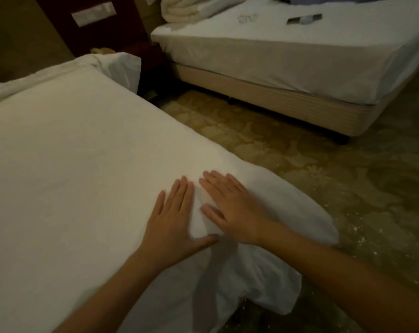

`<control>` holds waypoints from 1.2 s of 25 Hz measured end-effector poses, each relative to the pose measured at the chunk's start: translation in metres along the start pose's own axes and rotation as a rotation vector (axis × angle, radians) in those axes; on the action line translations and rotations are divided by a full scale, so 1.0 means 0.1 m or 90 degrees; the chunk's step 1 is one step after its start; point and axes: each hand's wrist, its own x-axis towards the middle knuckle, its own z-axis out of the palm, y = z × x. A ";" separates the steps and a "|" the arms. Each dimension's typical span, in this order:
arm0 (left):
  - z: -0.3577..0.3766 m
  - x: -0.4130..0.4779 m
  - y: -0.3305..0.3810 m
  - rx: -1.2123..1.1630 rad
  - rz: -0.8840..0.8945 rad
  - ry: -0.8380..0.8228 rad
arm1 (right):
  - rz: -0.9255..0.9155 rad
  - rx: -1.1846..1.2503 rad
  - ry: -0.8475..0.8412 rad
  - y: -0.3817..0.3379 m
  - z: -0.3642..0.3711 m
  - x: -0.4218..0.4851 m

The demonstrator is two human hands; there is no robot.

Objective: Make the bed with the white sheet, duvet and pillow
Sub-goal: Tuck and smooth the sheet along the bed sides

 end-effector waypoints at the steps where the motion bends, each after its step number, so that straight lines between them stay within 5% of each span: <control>1: -0.02 0.04 -0.05 0.011 0.018 -0.024 | 0.018 -0.010 -0.016 -0.03 0.02 0.07; 17: 0.02 0.53 -0.45 -0.100 0.194 -0.084 | 0.112 -0.004 -0.287 -0.04 -0.38 0.22; 25: 0.26 0.59 -0.55 -0.055 0.205 -0.024 | 0.023 -0.012 -0.257 0.18 -0.14 0.20; 30: 0.41 0.60 -0.56 -0.055 0.215 0.011 | -0.033 -0.084 -0.149 0.32 0.13 0.15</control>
